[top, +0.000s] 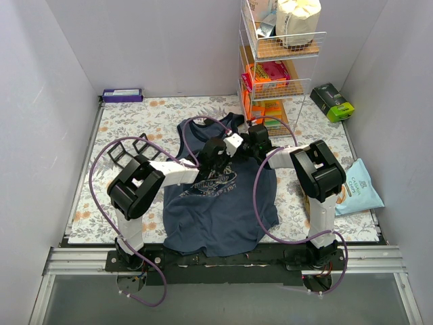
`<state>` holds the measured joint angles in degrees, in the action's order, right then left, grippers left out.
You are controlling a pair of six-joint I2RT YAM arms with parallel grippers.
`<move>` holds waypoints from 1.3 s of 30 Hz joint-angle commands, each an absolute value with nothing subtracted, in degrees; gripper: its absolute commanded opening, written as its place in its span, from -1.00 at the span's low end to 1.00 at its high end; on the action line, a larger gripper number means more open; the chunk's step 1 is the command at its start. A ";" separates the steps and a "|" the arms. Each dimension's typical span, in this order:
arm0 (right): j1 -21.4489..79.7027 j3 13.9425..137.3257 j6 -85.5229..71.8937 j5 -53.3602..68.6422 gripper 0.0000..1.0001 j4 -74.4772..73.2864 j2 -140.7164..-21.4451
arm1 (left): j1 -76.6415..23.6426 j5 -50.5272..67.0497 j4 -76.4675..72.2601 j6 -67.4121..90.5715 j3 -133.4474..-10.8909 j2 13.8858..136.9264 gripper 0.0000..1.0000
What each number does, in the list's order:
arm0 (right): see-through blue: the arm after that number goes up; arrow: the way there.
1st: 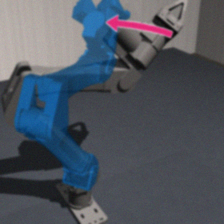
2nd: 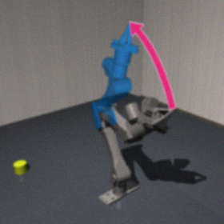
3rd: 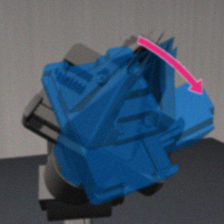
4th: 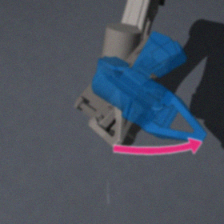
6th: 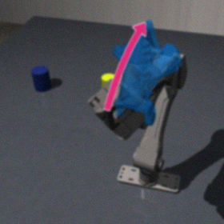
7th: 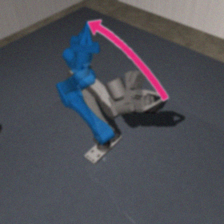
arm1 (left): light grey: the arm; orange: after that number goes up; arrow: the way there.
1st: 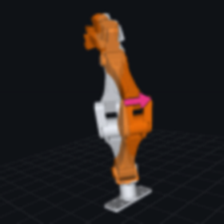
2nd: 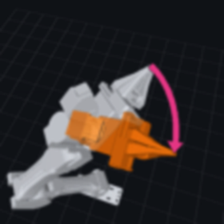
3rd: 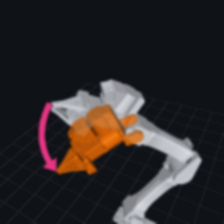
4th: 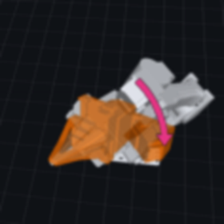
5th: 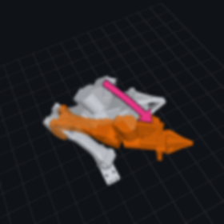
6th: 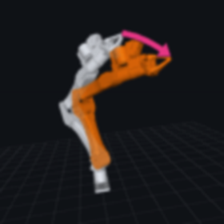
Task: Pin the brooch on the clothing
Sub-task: Pin the brooch to the clothes.
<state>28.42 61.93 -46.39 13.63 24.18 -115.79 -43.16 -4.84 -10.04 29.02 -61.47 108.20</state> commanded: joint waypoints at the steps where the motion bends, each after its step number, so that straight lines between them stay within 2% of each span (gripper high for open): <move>1: 28.56 63.11 -46.67 14.06 -0.97 26.46 -117.42 | -43.42 1.84 -11.77 31.99 -61.70 103.63 -1.00; 18: 28.56 62.67 -46.67 14.59 -0.97 26.89 -117.07 | -37.62 3.52 -12.04 35.16 -61.96 102.13 -1.00; 30: 28.56 62.84 -43.95 12.92 -0.97 24.08 -112.24 | -37.35 -8.43 -10.46 32.17 -62.93 103.27 -1.00; 39: 28.65 61.96 -45.35 14.85 -0.97 25.84 -110.04 | -38.23 -6.60 -8.79 31.29 -64.07 105.21 -1.00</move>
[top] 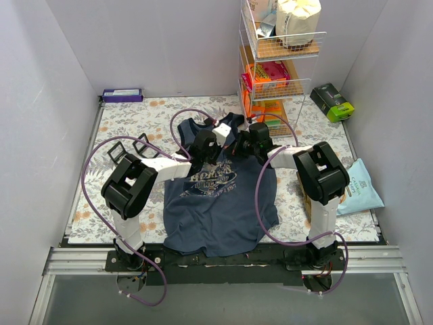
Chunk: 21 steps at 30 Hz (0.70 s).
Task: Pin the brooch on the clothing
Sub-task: Pin the brooch to the clothes.
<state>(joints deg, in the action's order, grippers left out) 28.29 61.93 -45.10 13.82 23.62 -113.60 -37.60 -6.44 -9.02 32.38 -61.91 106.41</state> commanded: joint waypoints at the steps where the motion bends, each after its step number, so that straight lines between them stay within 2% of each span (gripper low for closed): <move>1: 28.74 62.05 -45.35 14.94 -0.97 25.75 -109.87 | -38.41 -6.16 -8.79 31.29 -64.07 105.12 -1.00; 13: 29.97 62.75 -45.26 14.59 -0.97 25.14 -109.86 | -41.13 -6.85 -7.56 30.32 -64.69 105.82 -1.00; 21: 30.59 62.93 -45.26 14.06 -0.97 24.96 -109.60 | -44.21 -13.09 -6.95 26.81 -64.77 107.31 -1.00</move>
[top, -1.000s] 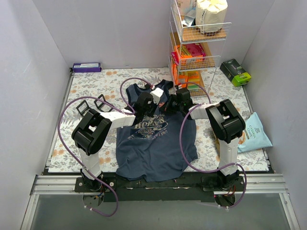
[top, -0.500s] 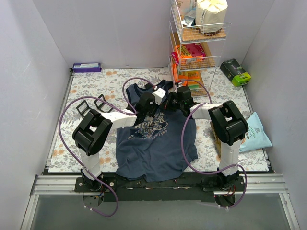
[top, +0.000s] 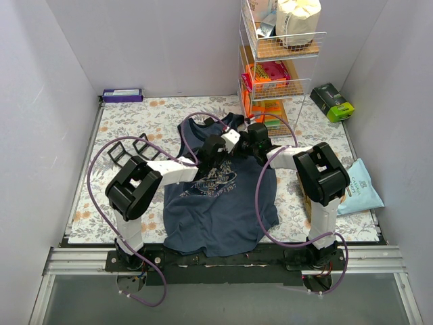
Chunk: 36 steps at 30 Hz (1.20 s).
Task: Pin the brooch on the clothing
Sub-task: Pin the brooch to the clothes.
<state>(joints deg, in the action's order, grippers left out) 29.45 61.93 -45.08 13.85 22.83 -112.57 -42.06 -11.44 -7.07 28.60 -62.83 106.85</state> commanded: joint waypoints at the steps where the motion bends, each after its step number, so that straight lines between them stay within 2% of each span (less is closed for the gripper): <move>1: 30.67 63.02 -45.26 13.80 -0.97 24.79 -109.60 | -44.38 -13.36 -6.68 26.72 -64.95 107.49 -1.00; 13: 31.99 63.89 -45.44 13.10 -0.97 24.26 -110.83 | -45.18 -9.23 -6.94 32.34 -65.57 106.88 -1.00; 27: 32.08 63.11 -45.00 12.22 -0.97 23.38 -111.01 | -44.04 -16.96 -9.93 36.82 -63.63 103.28 -1.00; 36: 32.34 63.28 -44.91 11.78 -0.97 22.94 -111.97 | -40.26 -10.20 -11.42 43.24 -62.49 100.28 -1.00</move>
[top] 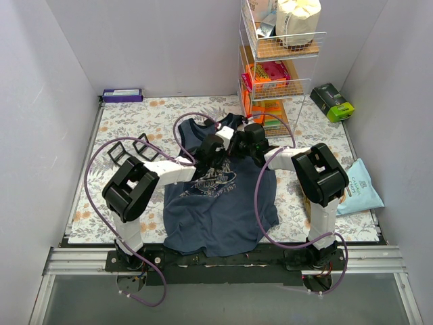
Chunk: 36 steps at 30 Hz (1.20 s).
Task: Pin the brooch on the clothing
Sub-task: Pin the brooch to the clothes.
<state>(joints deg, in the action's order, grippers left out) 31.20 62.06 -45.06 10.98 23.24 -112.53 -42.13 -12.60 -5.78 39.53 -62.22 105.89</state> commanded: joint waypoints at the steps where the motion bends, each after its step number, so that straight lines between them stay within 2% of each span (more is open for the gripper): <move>1: 32.43 63.37 -44.83 11.69 -0.97 22.85 -112.15 | -39.82 -9.67 -11.51 43.68 -62.40 100.11 -1.00; 26: 33.31 64.07 -44.21 10.99 -0.97 21.27 -113.91 | -36.74 7.63 -20.47 52.11 -57.22 96.86 -1.00; 36: 33.31 64.60 -42.90 10.90 -0.97 20.31 -112.07 | -35.51 7.74 -18.11 53.97 -58.01 98.70 -1.00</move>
<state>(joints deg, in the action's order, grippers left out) 31.88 62.92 -44.77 9.61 22.61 -112.90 -35.55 5.85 -12.88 52.49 -56.58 102.37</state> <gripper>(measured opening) 0.022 0.032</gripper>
